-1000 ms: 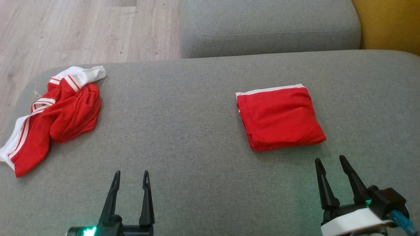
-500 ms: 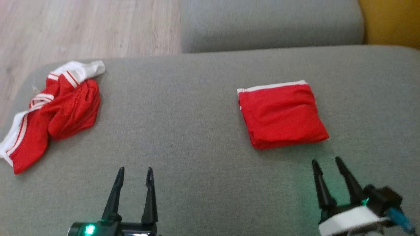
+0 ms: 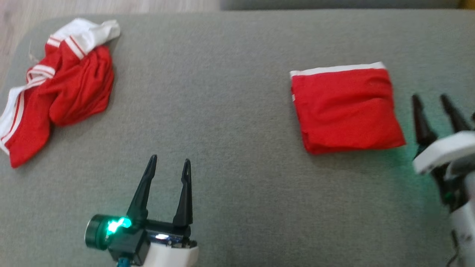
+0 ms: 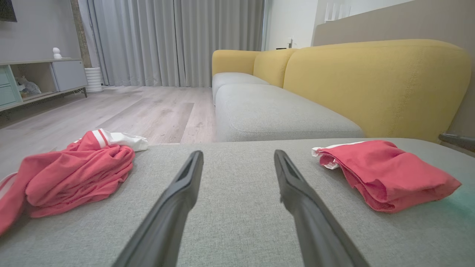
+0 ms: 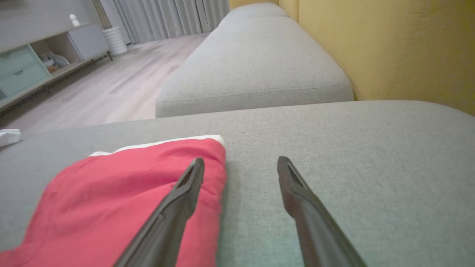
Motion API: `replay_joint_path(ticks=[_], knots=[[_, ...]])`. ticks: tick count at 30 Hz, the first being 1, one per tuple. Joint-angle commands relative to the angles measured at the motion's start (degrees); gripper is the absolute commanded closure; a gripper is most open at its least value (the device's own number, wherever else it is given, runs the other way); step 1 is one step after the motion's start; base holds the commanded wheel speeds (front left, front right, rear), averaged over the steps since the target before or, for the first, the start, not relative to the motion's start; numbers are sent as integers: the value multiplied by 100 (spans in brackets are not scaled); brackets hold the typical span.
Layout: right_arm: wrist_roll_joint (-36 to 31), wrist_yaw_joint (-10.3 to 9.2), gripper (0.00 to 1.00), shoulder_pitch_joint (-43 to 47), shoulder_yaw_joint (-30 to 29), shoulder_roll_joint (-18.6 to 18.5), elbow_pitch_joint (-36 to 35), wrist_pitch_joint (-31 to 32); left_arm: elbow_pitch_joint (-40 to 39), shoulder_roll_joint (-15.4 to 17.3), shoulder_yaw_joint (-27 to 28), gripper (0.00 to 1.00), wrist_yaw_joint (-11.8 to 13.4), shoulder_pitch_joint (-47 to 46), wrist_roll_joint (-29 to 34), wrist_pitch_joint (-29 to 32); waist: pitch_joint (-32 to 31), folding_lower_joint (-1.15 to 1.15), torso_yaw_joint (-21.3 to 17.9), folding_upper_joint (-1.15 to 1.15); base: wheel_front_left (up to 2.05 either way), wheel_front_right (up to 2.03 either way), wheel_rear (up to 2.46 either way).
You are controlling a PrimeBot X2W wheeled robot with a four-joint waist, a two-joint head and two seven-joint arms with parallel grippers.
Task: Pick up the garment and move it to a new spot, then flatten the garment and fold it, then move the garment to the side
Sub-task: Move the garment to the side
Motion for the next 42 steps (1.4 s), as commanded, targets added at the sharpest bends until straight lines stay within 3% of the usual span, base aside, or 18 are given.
replay_joint_path(ticks=[1, 9, 10, 11, 12, 18, 23, 27, 32, 35, 36, 42], knots=[[49, -4, 0, -122, 73, -113, -125, 49, -191, -5, 151, 0, -19, -174, -19, -27, 158, -2, 139, 0, 0, 0, 0], [885, -4, 0, -330, 659, -417, 298, 1295, -119, -5, 15, 0, 98, -410, -163, -27, 440, -2, 316, 0, 0, 0, 0], [1014, -4, 20, -308, 764, -447, 245, 1374, -122, -5, 12, 0, 122, -423, -176, -27, 478, -2, 295, 0, 0, 0, 0], [1100, -4, 64, -299, 838, -501, 193, 1395, -115, -5, 0, 0, 132, -438, -181, -27, 513, -2, 268, 0, 0, 0, 0], [1163, -4, 100, -302, 868, -555, 155, 1371, -112, -6, -10, 0, 139, -457, -180, -27, 550, -2, 232, 0, 0, 0, 0], [1448, -4, 100, -414, 988, -901, -88, 1312, -135, -6, 13, 0, 124, -628, -99, -27, 841, -2, -149, 0, 0, 0, 0], [1383, -4, 100, -576, 808, -1515, -285, 1366, -182, -6, 92, 0, 44, -882, -11, -27, 1260, -2, -551, 0, 0, 0, 0], [1205, -4, 100, -671, 287, -2203, -454, 1516, -249, -6, 139, 0, -93, -1233, 80, -27, 1770, -2, -829, 0, 0, 0, 0], [967, -4, 100, -697, -392, -2677, -675, 1648, -293, -6, 110, 0, -304, -1628, 179, -27, 2315, -2, -994, 0, 0, 0, 0], [1152, -4, 100, -646, -547, -2741, -897, 1807, -311, -6, 97, 0, -370, -1764, 208, -27, 2508, -2, -1029, 0, 0, 0, 0], [868, -4, 100, -550, -738, -2955, -1081, 1859, -343, -6, 72, 0, -414, -1895, 221, -27, 2668, -2, -1034, 0, 0, 0, 0], [303, -4, 100, -325, -1779, -2772, -1548, 1978, -424, -6, -54, 0, -430, -2165, 138, -27, 3008, -2, -1001, 0, 0, 0, 0]])
